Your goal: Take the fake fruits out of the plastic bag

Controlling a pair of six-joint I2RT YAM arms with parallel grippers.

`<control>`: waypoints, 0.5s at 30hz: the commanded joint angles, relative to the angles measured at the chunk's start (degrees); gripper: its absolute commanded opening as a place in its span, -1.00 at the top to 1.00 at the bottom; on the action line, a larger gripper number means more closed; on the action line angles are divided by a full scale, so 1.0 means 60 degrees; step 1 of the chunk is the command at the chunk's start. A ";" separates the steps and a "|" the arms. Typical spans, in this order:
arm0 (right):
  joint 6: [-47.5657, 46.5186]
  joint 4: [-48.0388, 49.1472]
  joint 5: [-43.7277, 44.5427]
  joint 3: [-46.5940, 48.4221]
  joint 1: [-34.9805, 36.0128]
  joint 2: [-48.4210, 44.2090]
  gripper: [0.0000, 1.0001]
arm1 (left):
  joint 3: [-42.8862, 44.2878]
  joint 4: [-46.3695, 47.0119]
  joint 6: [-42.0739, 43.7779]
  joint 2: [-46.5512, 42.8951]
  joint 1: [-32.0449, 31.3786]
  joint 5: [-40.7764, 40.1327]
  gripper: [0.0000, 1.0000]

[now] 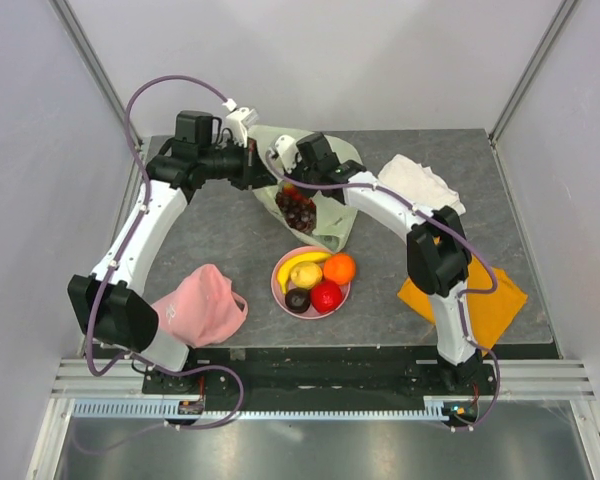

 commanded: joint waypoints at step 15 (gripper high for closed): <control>-0.1193 0.1731 0.4646 -0.1889 -0.1997 -0.1286 0.88 | 0.0060 0.0289 0.0232 -0.0674 0.0022 0.0734 0.97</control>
